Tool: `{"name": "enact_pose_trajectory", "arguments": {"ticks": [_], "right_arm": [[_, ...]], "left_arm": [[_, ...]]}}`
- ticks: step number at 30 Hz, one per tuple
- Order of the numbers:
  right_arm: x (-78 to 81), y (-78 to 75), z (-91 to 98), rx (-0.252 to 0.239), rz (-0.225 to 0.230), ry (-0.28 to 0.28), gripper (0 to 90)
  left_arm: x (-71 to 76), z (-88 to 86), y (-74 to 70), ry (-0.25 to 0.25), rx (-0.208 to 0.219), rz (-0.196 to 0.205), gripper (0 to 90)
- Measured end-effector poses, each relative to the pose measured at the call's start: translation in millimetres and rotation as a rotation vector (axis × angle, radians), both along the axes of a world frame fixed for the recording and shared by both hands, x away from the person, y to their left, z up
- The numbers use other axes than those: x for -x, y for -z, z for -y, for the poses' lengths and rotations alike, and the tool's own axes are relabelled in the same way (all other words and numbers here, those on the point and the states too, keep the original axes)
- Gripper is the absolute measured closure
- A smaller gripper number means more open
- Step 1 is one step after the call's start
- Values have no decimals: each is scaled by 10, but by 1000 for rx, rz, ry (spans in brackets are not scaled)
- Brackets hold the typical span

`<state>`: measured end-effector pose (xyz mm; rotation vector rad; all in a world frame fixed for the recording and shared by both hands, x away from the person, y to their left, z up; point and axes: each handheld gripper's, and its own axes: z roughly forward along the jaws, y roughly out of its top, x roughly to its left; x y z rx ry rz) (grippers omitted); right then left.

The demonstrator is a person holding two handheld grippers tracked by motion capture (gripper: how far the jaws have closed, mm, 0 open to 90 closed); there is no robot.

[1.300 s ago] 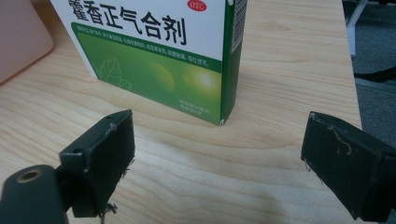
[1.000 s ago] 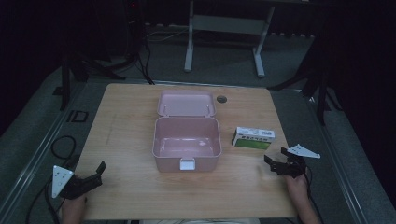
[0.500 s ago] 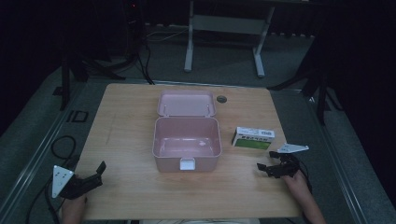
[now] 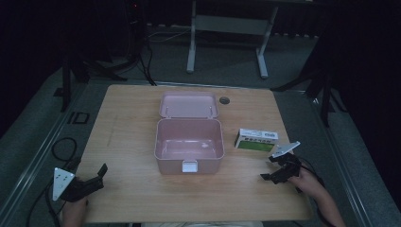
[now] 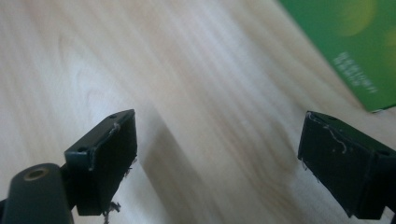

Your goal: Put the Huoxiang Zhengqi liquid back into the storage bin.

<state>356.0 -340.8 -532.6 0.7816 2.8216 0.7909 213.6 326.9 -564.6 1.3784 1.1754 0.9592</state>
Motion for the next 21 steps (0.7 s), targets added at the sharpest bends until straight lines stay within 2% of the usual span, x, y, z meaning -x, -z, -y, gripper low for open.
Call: {"name": "enact_pose_trajectory", "arguments": {"ticks": [1, 2, 3, 4, 7, 9, 12, 14, 21], "right_arm": [[0, 0, 0, 0, 0, 0, 114], [-4, -18, -13, 23, -12, -20, 114], [-9, -50, -35, 69, -38, -45, 114], [-14, -69, -45, 97, -45, -56, 114], [-28, -117, -72, 172, -65, -100, 114], [-38, -156, -101, 219, -95, -127, 114], [-49, -198, -151, 288, -119, -172, 123], [-58, -232, -194, 336, -117, -203, 127], [-106, -359, -325, 426, -157, -280, 134]], "left_arm": [[0, 0, 0, 0, 0, 0, 3], [0, 0, 0, 0, 0, 0, 2], [0, 1, 0, 0, 0, 0, 2], [0, 1, 0, 0, 0, 0, 2], [-1, 2, 0, 0, -1, 0, 2], [-1, 3, 0, 0, -1, -1, 2], [-2, 4, 0, 0, -1, -1, 2], [-2, 4, 0, 0, -2, -1, 2], [-1, 2, 0, 3, -1, 0, 2]]}}
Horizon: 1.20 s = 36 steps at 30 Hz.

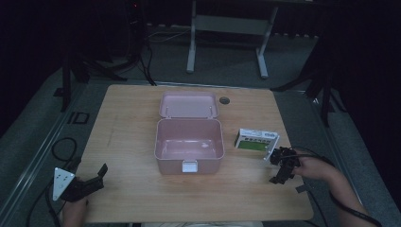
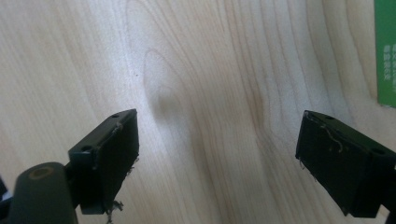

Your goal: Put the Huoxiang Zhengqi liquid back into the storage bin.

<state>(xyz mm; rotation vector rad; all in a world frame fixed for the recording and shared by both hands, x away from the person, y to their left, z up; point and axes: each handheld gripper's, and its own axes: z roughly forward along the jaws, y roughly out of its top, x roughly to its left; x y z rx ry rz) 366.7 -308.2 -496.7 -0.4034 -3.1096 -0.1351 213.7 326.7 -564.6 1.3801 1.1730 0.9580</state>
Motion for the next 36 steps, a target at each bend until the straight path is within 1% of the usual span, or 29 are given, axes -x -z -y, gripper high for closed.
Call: {"name": "enact_pose_trajectory", "arguments": {"ticks": [3, 6, 7, 9, 10, 11, 13, 15, 17, 18, 19, 21, 22, 24, 25, 27, 28, 29, 30, 34, 36], "right_arm": [[-3, 4, -71, 66, -25, -37, 143], [-9, 47, -133, 150, -73, -64, 152], [-12, 62, -151, 170, -91, -65, 152], [-16, 80, -182, 199, -117, -63, 152], [-16, 80, -182, 199, -117, -63, 152], [-21, 89, -200, 211, -137, -51, 144], [-22, 85, -209, 211, -140, -47, 139], [-14, 69, -214, 193, -156, -46, 136], [24, 54, -219, 193, -150, -71, 126], [44, 47, -224, 195, -137, -91, 123], [58, 39, -226, 194, -129, -100, 126], [58, 30, -229, 180, -147, -85, 127], [58, 27, -228, 176, -149, -82, 130], [66, 30, -220, 182, -163, -90, 131], [73, 33, -216, 187, -156, -99, 136], [85, 43, -212, 197, -171, -94, 136], [89, 46, -211, 199, -168, -101, 137], [90, 42, -210, 197, -170, -97, 135], [87, 32, -208, 182, -176, -92, 129], [70, -45, -209, 143, -157, -78, 128], [67, -93, -210, 148, -143, -85, 133]], "left_arm": [[1, 0, 0, 1, 1, 1, 2], [1, -1, 0, 2, 1, 0, 2], [1, -1, 0, 2, 2, 1, 2], [2, -2, 0, 3, 2, 1, 2], [2, -2, 0, 3, 2, 1, 2], [1, -2, 0, 4, 2, 1, 2], [1, -2, 0, 4, 2, 1, 2], [1, -1, 0, 4, 2, 1, 2], [1, -1, 0, 4, 1, 0, 2], [0, 0, 0, 3, 1, 0, 2], [0, 1, 0, 3, 1, 0, 2], [0, 1, 0, 4, 1, 0, 2], [0, 0, 0, 4, 1, 0, 2], [0, 1, 0, 3, 1, 0, 2], [0, 1, 0, 4, 1, 0, 2], [-1, 1, 0, 4, 1, -1, 2], [0, 0, 0, 4, 1, 0, 2], [0, 0, 0, 4, 1, 0, 2], [0, 0, 0, 4, 1, -1, 2], [-1, 1, 0, 4, 1, -1, 2], [-1, 1, 0, 4, 1, -1, 2]]}}
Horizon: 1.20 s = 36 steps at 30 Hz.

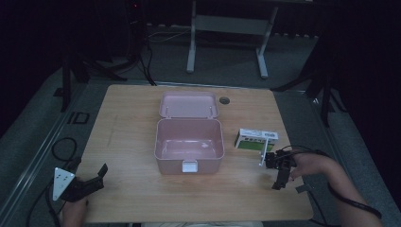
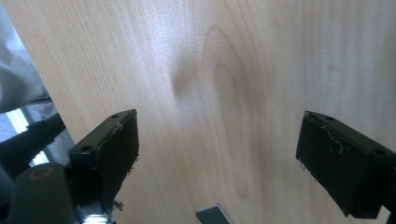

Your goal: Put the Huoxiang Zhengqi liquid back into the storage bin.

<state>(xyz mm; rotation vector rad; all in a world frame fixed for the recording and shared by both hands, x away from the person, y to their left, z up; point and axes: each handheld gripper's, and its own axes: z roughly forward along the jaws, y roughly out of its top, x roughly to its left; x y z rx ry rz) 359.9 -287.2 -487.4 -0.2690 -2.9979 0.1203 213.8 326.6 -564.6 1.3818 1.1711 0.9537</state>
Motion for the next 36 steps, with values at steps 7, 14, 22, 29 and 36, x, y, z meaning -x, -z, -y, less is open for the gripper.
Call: {"name": "enact_pose_trajectory", "arguments": {"ticks": [7, 14, 22, 29, 36], "right_arm": [[-75, -273, 60, -10, 58, -11, 228], [-222, -600, 109, -31, 163, -23, 313], [-415, -826, 108, -28, 223, -3, 328], [-635, -906, 46, -23, 291, -21, 376], [-816, -808, -5, -21, 297, -38, 430]], "left_arm": [[-1, 0, 0, 1, -1, -1, 2], [-2, 0, -1, 1, -1, -2, 2], [-2, -1, 0, 1, 0, -2, 2], [-2, -2, 0, 1, 1, -2, 2], [-2, -2, 0, 2, 1, -2, 2]]}}
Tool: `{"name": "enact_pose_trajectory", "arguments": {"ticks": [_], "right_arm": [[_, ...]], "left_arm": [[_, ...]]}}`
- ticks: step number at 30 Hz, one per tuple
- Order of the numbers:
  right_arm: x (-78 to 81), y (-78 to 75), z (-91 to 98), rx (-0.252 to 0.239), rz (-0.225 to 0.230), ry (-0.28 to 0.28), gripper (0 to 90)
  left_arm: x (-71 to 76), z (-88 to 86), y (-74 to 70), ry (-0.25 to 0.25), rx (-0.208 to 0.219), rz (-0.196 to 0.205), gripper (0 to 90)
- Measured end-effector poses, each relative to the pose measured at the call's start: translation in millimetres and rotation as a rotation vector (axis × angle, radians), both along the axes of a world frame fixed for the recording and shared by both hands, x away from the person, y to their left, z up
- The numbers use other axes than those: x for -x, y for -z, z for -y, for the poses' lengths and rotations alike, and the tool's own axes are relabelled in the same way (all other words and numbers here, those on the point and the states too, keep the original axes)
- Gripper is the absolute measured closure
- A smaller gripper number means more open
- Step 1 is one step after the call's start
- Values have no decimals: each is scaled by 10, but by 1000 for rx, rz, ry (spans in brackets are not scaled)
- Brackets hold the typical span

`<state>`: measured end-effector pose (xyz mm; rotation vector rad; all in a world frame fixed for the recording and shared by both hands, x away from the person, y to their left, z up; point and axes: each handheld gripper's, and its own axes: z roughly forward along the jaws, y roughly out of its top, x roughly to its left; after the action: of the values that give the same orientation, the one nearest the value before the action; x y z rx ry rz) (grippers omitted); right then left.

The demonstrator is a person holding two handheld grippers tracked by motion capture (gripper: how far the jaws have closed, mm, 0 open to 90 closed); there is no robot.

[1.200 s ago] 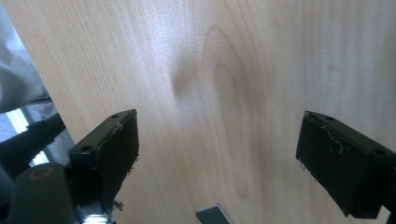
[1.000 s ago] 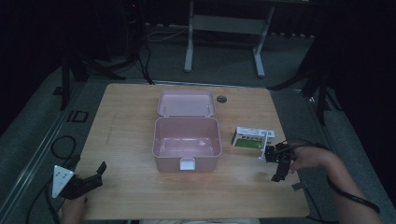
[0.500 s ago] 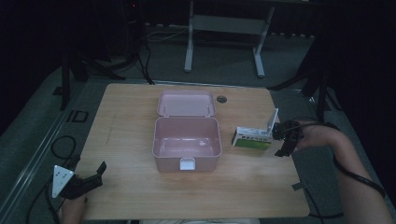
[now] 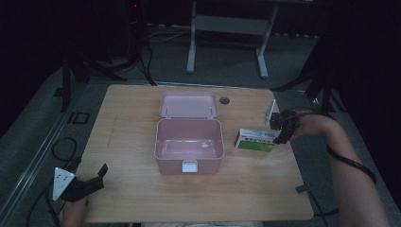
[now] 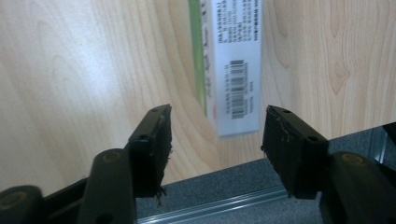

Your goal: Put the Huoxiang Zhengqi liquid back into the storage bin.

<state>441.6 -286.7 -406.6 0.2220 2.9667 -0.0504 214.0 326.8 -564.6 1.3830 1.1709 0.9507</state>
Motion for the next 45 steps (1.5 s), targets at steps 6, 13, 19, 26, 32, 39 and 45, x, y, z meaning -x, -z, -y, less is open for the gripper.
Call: {"name": "enact_pose_trajectory", "arguments": {"ticks": [6, 13, 19, 26, 32, 39, 45], "right_arm": [[-143, 120, -63, 10, -26, 5, 455], [-242, 205, -114, 9, -57, -6, 483], [-344, 315, -184, 30, -93, -20, 519], [-376, 444, -213, 37, -131, -23, 539], [-382, 579, -203, 46, -153, -32, 579], [-401, 648, -186, 29, -162, -21, 609], [-397, 645, -196, 34, -174, -27, 627]], "left_arm": [[0, 0, 0, 1, 0, 0, 3], [0, 0, 0, 2, -1, 0, 2], [0, 1, 0, 1, -2, 0, 2], [0, 3, 0, 1, -3, 0, 2], [0, 2, 0, 2, -4, 0, 2], [-1, 2, -1, 1, -3, -1, 2], [-1, 2, -1, -1, -2, -1, 2]]}}
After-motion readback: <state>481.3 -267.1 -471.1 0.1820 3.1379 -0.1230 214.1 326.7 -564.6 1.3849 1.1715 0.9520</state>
